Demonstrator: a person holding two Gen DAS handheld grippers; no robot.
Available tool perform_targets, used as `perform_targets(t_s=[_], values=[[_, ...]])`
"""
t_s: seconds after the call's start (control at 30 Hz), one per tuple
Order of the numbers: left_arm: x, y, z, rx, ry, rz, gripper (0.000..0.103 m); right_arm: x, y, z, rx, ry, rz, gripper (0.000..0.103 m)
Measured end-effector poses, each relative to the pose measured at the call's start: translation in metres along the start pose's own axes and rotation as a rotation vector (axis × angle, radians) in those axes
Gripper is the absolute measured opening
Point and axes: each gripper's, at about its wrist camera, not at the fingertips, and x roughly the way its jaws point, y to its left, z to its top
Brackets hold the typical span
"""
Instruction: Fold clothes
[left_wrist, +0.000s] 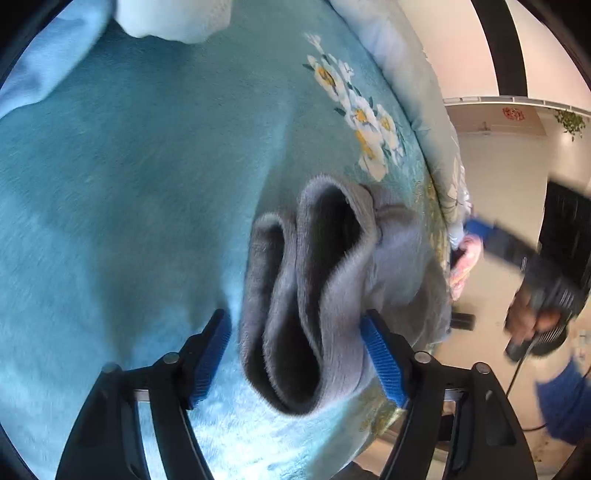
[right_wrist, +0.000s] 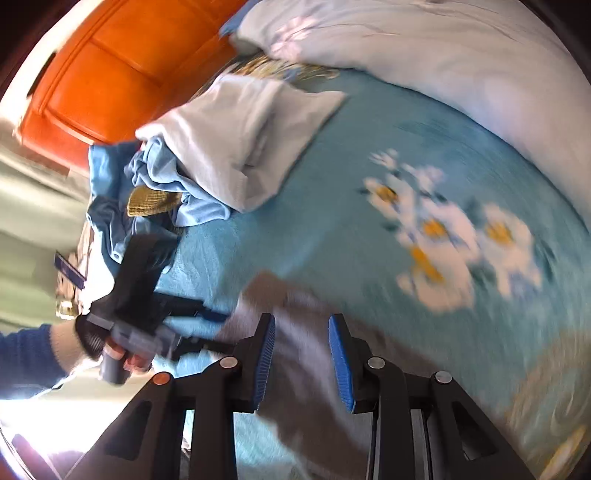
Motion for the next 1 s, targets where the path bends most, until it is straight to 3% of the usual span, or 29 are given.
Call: perform_targets(t_s=[0.07,0.2,0.27,0.3,0.33,0.43,0.5,0.53,0.6,0.7,0.9,1.0], values=[[0.0,0.0,0.004,0.007,0.006,-0.038,0.078,-0.011,-0.006,-0.024,0.05,-0.008,-0.015,0.033],[0.002,-0.004,0.004,0.07,0.027,-0.032,0.077,-0.028,-0.02,-0.065,0.147,-0.017,-0.035,0.033],[0.001,-0.005,0.004,0.068,0.026,-0.027,0.066,-0.039,-0.028,-0.085,0.205,-0.032,-0.033,0.033],[-0.001,-0.005,0.005,0.057,0.021,-0.03,0.053,-0.043,-0.032,-0.093,0.232,-0.04,-0.027,0.033],[-0.002,-0.005,0.005,0.048,0.017,-0.029,0.049,-0.047,-0.035,-0.103,0.259,-0.048,-0.022,0.033],[-0.001,-0.007,0.007,0.023,0.018,-0.001,0.046,-0.05,-0.04,-0.126,0.317,-0.06,-0.02,0.033],[0.0,-0.014,0.009,0.017,0.012,0.039,0.038,-0.052,-0.043,-0.139,0.348,-0.065,-0.018,0.033],[0.0,-0.019,0.009,0.027,0.006,0.072,0.024,-0.053,-0.044,-0.145,0.363,-0.068,-0.017,0.033],[-0.006,-0.038,0.011,0.097,-0.009,0.163,0.018,-0.055,-0.047,-0.155,0.391,-0.079,-0.017,0.033],[-0.02,-0.062,0.023,0.186,-0.044,0.236,0.015,-0.064,-0.051,-0.168,0.424,-0.099,-0.019,0.033],[-0.012,-0.059,0.057,0.187,-0.037,0.338,0.014,-0.079,-0.062,-0.2,0.497,-0.137,-0.03,0.033],[-0.009,-0.055,0.063,0.156,-0.04,0.349,0.015,-0.076,-0.061,-0.219,0.527,-0.146,-0.027,0.033]])
